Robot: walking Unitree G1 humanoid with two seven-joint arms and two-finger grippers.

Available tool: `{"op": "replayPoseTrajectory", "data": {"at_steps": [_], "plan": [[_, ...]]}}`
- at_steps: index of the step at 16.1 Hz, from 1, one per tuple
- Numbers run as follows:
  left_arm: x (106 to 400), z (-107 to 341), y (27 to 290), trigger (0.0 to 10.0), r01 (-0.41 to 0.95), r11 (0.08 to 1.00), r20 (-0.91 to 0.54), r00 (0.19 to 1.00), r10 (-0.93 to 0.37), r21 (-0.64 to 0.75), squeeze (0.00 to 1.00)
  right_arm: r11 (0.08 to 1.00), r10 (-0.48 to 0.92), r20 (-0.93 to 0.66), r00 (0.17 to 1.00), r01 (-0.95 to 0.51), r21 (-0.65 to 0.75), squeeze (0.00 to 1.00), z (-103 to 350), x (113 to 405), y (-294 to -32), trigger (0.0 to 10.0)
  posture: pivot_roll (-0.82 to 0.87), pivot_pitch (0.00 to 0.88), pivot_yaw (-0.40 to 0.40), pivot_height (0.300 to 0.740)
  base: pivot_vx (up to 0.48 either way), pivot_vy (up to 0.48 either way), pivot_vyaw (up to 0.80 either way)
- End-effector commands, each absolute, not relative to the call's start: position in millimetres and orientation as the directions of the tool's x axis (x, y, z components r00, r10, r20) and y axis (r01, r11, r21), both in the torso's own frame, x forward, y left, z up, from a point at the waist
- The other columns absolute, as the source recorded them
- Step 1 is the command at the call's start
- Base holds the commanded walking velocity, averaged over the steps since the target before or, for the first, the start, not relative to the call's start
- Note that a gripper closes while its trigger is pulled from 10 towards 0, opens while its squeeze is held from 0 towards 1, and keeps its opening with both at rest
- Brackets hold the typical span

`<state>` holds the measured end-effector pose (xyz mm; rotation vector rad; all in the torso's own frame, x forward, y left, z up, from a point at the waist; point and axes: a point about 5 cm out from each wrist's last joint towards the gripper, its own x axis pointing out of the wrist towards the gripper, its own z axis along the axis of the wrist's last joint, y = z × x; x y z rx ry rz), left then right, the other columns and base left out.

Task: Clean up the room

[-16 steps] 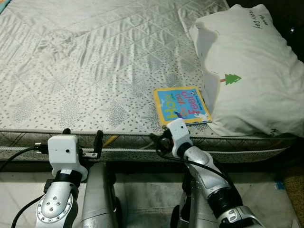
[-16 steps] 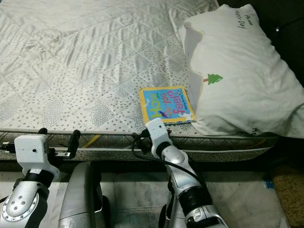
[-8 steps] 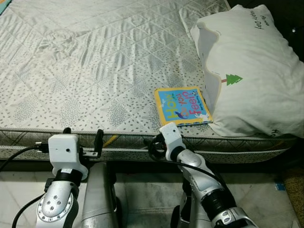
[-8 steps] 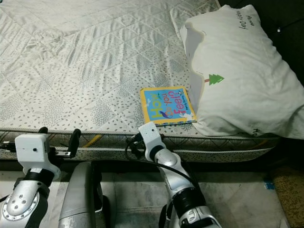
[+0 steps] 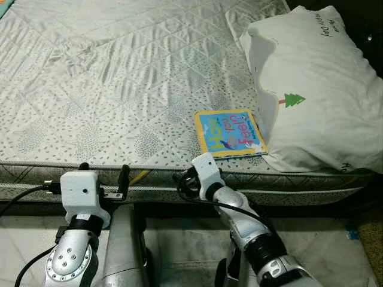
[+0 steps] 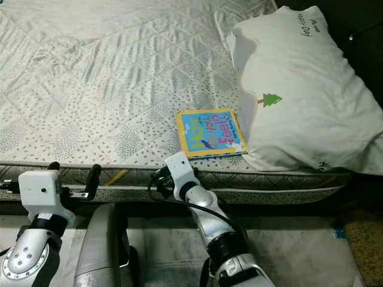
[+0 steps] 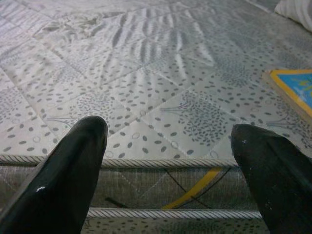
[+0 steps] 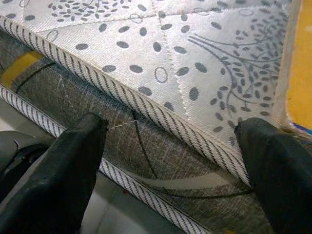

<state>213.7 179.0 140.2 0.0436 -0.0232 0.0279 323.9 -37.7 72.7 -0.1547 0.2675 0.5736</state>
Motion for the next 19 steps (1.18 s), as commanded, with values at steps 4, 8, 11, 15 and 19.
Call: {"op": "replayPoseTrajectory", "data": {"at_steps": [4,8,11,15,19], "plan": [[207,140,182,10.0,-0.04,0.997,0.012,0.999,0.039,0.059,0.0,0.841,0.492,-0.292,0.82,-0.534,-0.084,0.0,72,328,-40,10.0,0.22,0.24,-0.076,0.534,0.0,0.0,0.0],[207,141,181,10.0,-0.039,0.997,0.011,0.999,0.038,0.059,0.0,0.866,0.453,-0.275,0.848,-0.491,-0.089,0.0,75,335,-42,10.0,0.22,0.246,-0.074,0.534,0.0,0.0,0.0],[205,141,183,10.0,-0.045,0.997,0.009,0.999,0.044,0.063,0.0,0.875,0.433,-0.276,0.858,-0.473,-0.098,0.0,77,341,-48,10.0,0.23,0.248,-0.076,0.534,0.0,0.0,0.0],[207,140,181,10.0,-0.041,0.998,0.009,0.999,0.04,0.056,0.0,0.878,0.459,-0.222,0.86,-0.478,-0.037,0.0,85,344,-38,10.0,0.22,0.238,-0.077,0.534,0.0,0.0,0.0],[215,140,179,10.0,-0.033,0.998,0.023,0.999,0.032,0.051,0.0,0.844,0.536,-0.105,0.838,-0.535,0.038,0.0,98,339,-20,10.0,0.21,0.207,-0.075,0.534,0.0,0.0,0.0]]}}
